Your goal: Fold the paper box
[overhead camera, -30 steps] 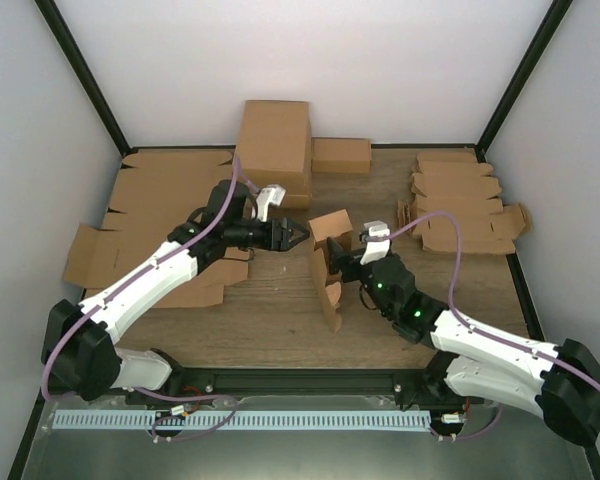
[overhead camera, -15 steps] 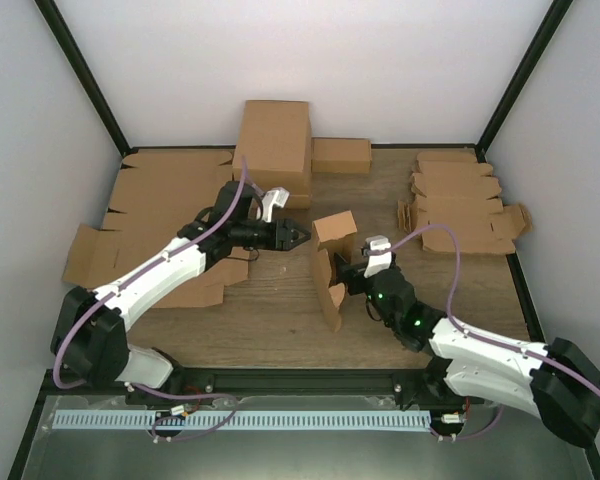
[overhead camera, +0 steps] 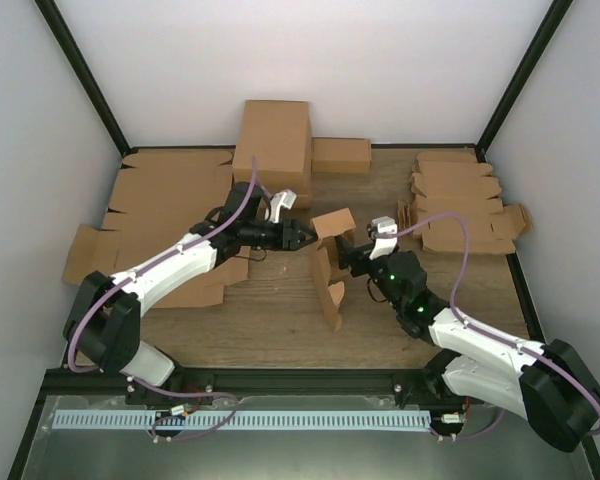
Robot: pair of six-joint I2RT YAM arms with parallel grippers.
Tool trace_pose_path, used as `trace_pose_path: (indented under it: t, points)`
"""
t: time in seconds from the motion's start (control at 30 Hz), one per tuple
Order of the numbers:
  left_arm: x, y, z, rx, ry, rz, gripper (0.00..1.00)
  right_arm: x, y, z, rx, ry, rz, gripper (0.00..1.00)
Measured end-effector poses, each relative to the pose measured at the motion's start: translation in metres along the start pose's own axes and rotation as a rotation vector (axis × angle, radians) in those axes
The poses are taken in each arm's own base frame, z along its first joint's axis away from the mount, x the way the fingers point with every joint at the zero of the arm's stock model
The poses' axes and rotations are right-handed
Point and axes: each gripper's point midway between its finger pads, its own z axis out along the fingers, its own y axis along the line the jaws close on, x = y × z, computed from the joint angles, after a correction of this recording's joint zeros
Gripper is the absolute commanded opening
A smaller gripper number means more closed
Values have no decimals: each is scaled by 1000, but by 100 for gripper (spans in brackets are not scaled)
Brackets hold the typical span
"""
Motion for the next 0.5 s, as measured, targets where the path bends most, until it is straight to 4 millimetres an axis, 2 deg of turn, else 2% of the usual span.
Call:
trace_pose_path:
  t: [0.2,0.37,0.5]
  points:
    - [5,11,8,-19,25,-13,52,-29,14,3,-59,-64,-1,88]
    - [6,14,11,-24,34,-8,52,-33,22,1,-102,-70,0,84]
    - [6,14,11,-24,35,-3,52,-35,22,2,-108,-64,-2,72]
